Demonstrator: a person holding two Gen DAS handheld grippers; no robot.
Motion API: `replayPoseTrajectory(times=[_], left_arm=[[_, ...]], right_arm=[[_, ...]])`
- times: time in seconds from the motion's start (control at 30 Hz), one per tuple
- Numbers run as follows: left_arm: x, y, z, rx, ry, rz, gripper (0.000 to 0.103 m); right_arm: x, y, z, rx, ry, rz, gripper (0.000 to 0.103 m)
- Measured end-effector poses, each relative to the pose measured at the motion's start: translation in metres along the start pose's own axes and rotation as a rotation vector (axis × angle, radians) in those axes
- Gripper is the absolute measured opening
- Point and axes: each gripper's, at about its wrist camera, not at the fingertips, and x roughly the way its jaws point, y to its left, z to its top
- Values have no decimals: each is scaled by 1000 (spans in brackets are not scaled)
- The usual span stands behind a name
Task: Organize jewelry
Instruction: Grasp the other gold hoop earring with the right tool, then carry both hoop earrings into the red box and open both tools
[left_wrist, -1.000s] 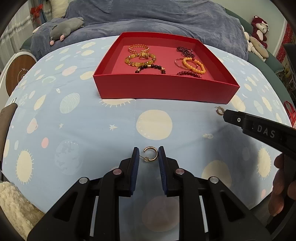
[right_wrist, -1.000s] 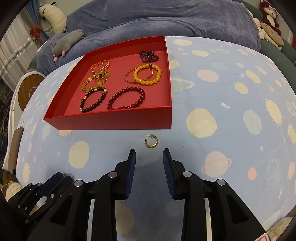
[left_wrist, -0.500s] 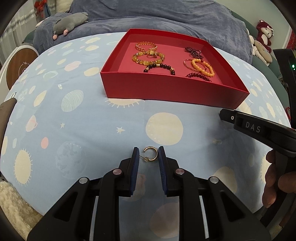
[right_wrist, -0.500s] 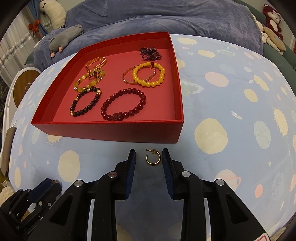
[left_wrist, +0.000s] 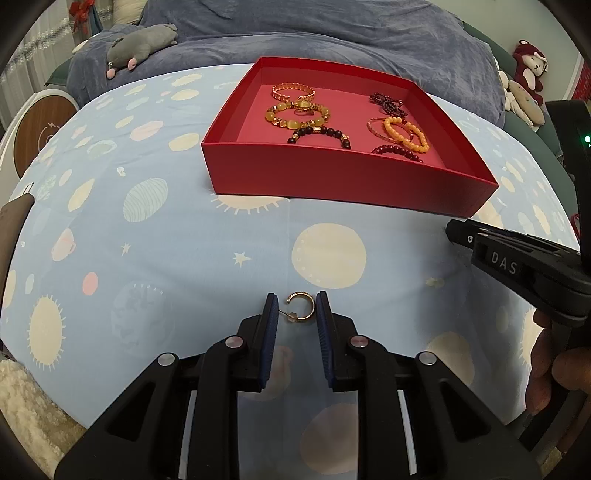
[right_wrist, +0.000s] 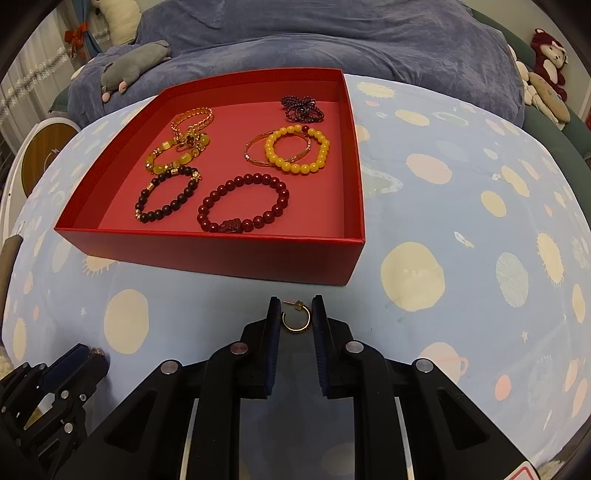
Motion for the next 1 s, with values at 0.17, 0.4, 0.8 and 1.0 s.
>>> replayPoseTrajectory(times=[0.17, 0.4, 0.8, 1.0], left_arm=[[-1, 1, 0, -6, -3, 0, 21], [-8, -1, -1, -2, -15, -6, 21], [-36, -6, 9, -4, -67, -22, 21], [-50, -8, 19, -4, -96, -37, 21]], right_arm=[[-15, 1, -10, 32, -7, 42, 16], [-41, 16, -38, 35, -6, 105, 16], [-83, 31, -43, 20, -67, 147, 16], [-99, 30, -33, 21, -108, 149, 16]])
